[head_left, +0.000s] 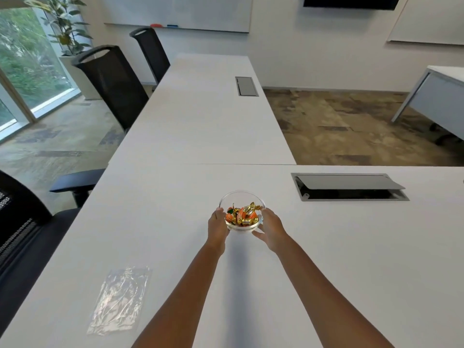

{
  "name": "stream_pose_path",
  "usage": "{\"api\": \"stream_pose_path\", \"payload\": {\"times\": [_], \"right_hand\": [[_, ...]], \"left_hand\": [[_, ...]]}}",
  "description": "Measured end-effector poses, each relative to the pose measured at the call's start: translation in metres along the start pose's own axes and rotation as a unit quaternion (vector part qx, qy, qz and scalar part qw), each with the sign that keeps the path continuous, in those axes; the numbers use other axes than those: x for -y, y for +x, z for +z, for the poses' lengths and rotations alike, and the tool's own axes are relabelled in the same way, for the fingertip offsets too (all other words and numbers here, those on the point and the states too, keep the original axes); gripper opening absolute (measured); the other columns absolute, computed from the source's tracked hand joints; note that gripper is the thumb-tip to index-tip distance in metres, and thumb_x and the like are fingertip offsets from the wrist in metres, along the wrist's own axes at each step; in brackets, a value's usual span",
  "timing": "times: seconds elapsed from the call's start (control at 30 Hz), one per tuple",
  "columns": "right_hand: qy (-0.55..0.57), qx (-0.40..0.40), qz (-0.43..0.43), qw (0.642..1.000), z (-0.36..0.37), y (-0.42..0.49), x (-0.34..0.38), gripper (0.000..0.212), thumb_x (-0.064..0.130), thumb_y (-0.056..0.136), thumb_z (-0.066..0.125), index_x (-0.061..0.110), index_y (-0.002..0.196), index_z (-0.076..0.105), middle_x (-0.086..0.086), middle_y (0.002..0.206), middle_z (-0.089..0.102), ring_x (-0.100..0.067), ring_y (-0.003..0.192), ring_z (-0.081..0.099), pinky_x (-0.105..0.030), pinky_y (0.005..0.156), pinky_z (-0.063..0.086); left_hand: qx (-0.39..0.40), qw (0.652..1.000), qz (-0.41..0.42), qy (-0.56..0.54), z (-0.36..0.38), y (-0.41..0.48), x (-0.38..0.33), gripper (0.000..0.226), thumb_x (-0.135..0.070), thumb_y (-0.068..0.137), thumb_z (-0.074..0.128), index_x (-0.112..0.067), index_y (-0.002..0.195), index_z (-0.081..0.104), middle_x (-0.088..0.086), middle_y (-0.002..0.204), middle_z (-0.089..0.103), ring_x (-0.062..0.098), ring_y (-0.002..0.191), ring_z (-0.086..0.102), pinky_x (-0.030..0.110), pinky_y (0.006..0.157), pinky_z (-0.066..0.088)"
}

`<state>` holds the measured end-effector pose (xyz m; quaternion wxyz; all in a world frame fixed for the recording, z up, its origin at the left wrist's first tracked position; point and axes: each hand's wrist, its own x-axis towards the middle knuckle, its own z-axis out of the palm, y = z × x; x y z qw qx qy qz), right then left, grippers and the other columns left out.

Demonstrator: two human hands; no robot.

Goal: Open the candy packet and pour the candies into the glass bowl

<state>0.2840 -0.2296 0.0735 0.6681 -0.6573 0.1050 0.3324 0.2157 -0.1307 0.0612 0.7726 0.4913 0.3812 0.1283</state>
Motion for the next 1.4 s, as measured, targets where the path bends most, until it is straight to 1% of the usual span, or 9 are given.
{"api": "stream_pose_path", "payload": {"times": [0.13, 0.27, 0.47, 0.67, 0.87, 1.0, 1.17, 1.23, 1.4], "right_hand": [[0.002, 0.003, 0.016, 1.0, -0.002, 0.006, -0.014, 0.04, 0.012, 0.097, 0.034, 0.012, 0.136, 0.043, -0.015, 0.141, 0.045, -0.03, 0.129, 0.044, -0.037, 0.093, 0.044], [0.006, 0.002, 0.027, 1.0, -0.001, 0.01, -0.023, 0.039, 0.012, 0.097, 0.035, 0.011, 0.135, 0.044, -0.016, 0.14, 0.046, -0.03, 0.129, 0.045, -0.036, 0.089, 0.043], [0.006, 0.0, 0.038, 0.999, 0.0, 0.015, -0.031, 0.04, 0.012, 0.097, 0.034, 0.011, 0.136, 0.043, -0.016, 0.14, 0.047, -0.031, 0.128, 0.046, -0.036, 0.091, 0.044], [0.018, 0.003, 0.045, 0.999, 0.002, 0.015, -0.035, 0.039, 0.009, 0.095, 0.034, 0.008, 0.132, 0.047, -0.016, 0.127, 0.053, -0.023, 0.105, 0.049, -0.026, 0.065, 0.045], [0.037, 0.001, 0.04, 0.999, 0.003, 0.016, -0.039, 0.036, 0.01, 0.096, 0.036, 0.008, 0.131, 0.047, -0.018, 0.135, 0.05, -0.024, 0.106, 0.049, -0.026, 0.064, 0.045], [0.048, 0.002, 0.039, 0.998, 0.004, 0.016, -0.039, 0.031, 0.008, 0.095, 0.036, 0.011, 0.121, 0.052, -0.014, 0.117, 0.054, -0.024, 0.102, 0.051, -0.026, 0.064, 0.046], [0.049, 0.008, 0.037, 0.998, 0.002, 0.017, -0.041, 0.02, 0.009, 0.095, 0.037, 0.015, 0.107, 0.051, -0.011, 0.109, 0.053, -0.024, 0.102, 0.051, -0.031, 0.074, 0.048], [0.034, 0.006, 0.034, 0.999, 0.0, 0.02, -0.042, 0.023, 0.013, 0.096, 0.036, 0.016, 0.112, 0.052, -0.008, 0.11, 0.051, -0.025, 0.105, 0.051, -0.034, 0.081, 0.047], [-0.172, -0.118, -0.061, 0.976, -0.011, 0.022, -0.058, 0.042, 0.022, 0.099, 0.028, 0.01, 0.135, 0.046, -0.01, 0.129, 0.054, -0.026, 0.125, 0.046, -0.034, 0.103, 0.036]], "left_hand": [[-0.009, 1.0, -0.01, 0.011, -0.004, 0.008, 0.016, 0.037, -0.024, 0.099, 0.03, -0.001, 0.126, 0.044, 0.01, 0.11, 0.05, 0.022, 0.106, 0.047, 0.035, 0.093, 0.04], [-0.025, 1.0, -0.015, 0.006, -0.008, 0.013, 0.026, 0.022, -0.021, 0.098, 0.031, -0.007, 0.103, 0.048, 0.009, 0.094, 0.051, 0.022, 0.097, 0.046, 0.025, 0.068, 0.041], [-0.029, 0.999, -0.007, 0.017, -0.012, 0.019, 0.036, 0.023, -0.021, 0.098, 0.031, -0.012, 0.088, 0.05, 0.001, 0.08, 0.05, 0.013, 0.079, 0.048, 0.022, 0.065, 0.04], [-0.039, 0.999, -0.01, 0.029, -0.016, 0.024, 0.044, 0.028, -0.021, 0.097, 0.031, -0.016, 0.08, 0.051, 0.0, 0.078, 0.05, 0.021, 0.093, 0.046, 0.032, 0.083, 0.038], [-0.031, 0.999, -0.002, 0.031, -0.019, 0.026, 0.047, 0.029, -0.021, 0.097, 0.031, -0.017, 0.077, 0.051, 0.003, 0.081, 0.052, 0.021, 0.094, 0.047, 0.033, 0.086, 0.038], [-0.023, 0.999, 0.004, 0.03, -0.02, 0.027, 0.05, 0.031, -0.022, 0.098, 0.031, -0.022, 0.075, 0.051, 0.0, 0.08, 0.053, 0.021, 0.095, 0.048, 0.033, 0.088, 0.039], [-0.02, 0.999, 0.009, 0.028, -0.02, 0.026, 0.051, 0.029, -0.024, 0.098, 0.031, -0.019, 0.081, 0.054, 0.001, 0.085, 0.056, 0.02, 0.097, 0.049, 0.033, 0.09, 0.04], [-0.021, 0.999, 0.016, 0.04, -0.021, 0.024, 0.052, 0.031, -0.025, 0.099, 0.029, -0.012, 0.101, 0.057, 0.006, 0.099, 0.057, 0.019, 0.102, 0.048, 0.034, 0.095, 0.04], [-0.083, 0.964, 0.083, 0.239, -0.037, 0.019, 0.062, 0.044, -0.03, 0.099, 0.024, -0.011, 0.134, 0.042, 0.007, 0.138, 0.049, 0.023, 0.133, 0.039, 0.033, 0.108, 0.03]]}}
